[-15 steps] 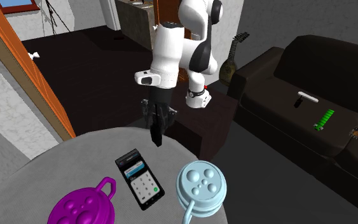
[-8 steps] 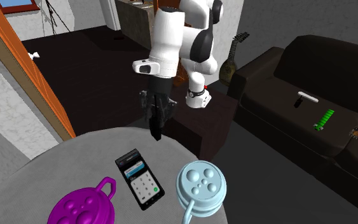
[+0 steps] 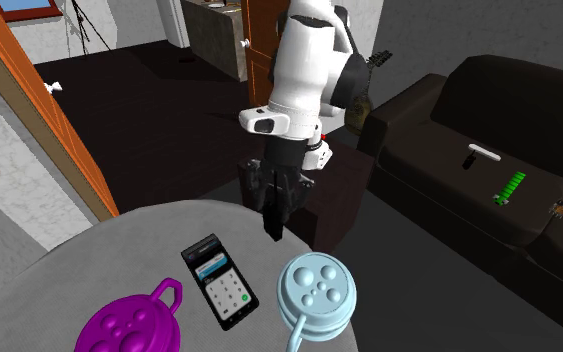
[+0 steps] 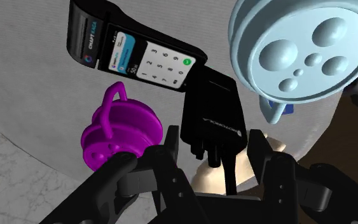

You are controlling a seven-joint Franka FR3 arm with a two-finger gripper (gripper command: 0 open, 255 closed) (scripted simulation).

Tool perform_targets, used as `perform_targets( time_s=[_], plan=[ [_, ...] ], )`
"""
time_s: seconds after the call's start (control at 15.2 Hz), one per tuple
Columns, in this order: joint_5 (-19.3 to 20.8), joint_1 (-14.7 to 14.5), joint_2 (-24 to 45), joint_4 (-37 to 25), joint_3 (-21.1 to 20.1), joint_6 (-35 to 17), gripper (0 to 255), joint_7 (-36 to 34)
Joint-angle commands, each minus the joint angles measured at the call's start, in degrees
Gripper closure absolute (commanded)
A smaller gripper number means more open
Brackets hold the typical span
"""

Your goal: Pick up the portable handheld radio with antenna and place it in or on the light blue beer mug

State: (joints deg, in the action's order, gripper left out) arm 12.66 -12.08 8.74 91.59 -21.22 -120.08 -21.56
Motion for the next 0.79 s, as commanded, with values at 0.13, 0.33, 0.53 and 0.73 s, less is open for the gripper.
perform_targets(
  time_s=[0.13,0.33,0.53,0.73],
  plan=[
    [4.7,-4.5,7.2,-8.7,-1.2,3.0,255,-5.6],
    [7.9,-8.5,13.0,-16.6,-1.5,6.2,255,-9.0],
    [10.8,-13.1,19.5,-26.1,-1.3,10.1,255,-11.3],
    [10.8,-12.6,18.9,-22.9,-1.2,7.5,255,-11.9]
  ],
)
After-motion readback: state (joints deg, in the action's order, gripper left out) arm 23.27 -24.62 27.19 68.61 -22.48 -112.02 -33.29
